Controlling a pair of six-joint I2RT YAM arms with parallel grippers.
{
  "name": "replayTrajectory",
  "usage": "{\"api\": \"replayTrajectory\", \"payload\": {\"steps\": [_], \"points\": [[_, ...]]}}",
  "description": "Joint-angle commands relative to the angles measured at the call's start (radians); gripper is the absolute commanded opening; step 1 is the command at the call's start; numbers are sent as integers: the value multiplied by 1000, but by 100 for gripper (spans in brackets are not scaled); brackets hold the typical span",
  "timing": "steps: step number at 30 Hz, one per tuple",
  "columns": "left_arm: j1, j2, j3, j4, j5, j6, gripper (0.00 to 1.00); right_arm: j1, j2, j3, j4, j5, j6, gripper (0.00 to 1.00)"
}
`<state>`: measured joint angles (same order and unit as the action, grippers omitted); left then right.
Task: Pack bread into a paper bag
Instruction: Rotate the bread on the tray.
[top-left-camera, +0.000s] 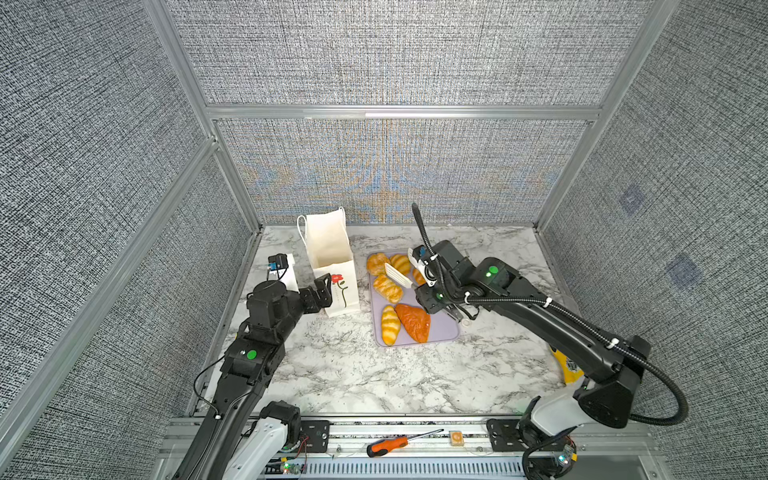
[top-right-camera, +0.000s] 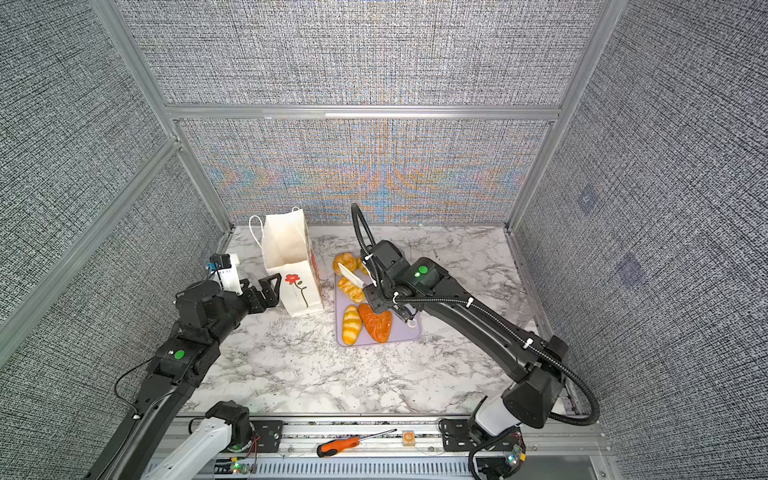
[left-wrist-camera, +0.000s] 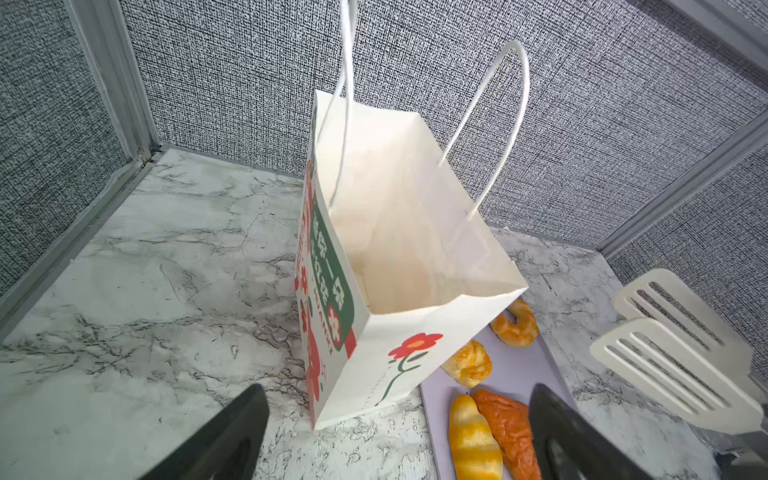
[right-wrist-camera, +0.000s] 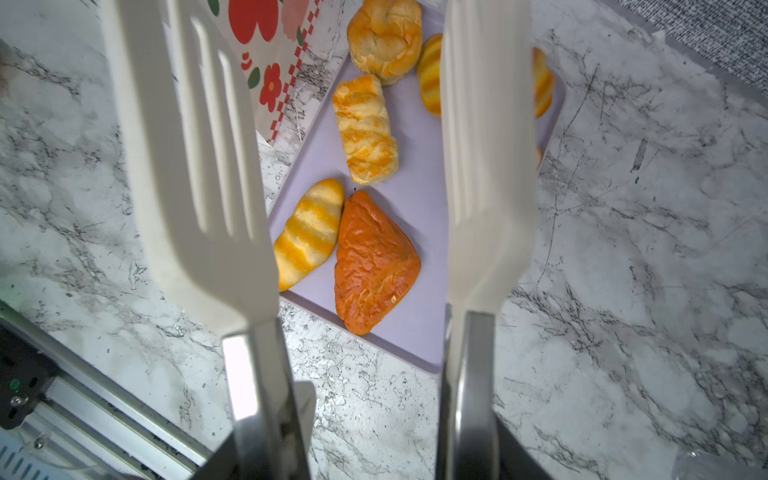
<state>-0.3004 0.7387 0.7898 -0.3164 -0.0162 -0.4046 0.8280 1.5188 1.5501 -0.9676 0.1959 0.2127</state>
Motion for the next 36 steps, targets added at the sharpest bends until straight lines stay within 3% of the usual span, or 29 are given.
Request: {"api": "replayTrajectory", "payload": {"steps": [1, 11, 18, 26, 36], "points": [[-34, -15, -11, -3, -67, -26, 99, 0, -8, -41, -23, 34, 51, 58], [-169, -80, -77, 11, -195, -107, 99, 8, -56, -242, -48, 5, 136, 58], [-257, -54, -89, 16, -276, -120, 98, 63, -52, -343, -63, -13, 210, 58], [-267, -26, -74, 33, -302, -93, 99, 125, 12, -384, -66, -48, 259, 58], [-267, -36, -76, 23, -309, -84, 99, 117, 127, -345, -111, -10, 265, 57]]}}
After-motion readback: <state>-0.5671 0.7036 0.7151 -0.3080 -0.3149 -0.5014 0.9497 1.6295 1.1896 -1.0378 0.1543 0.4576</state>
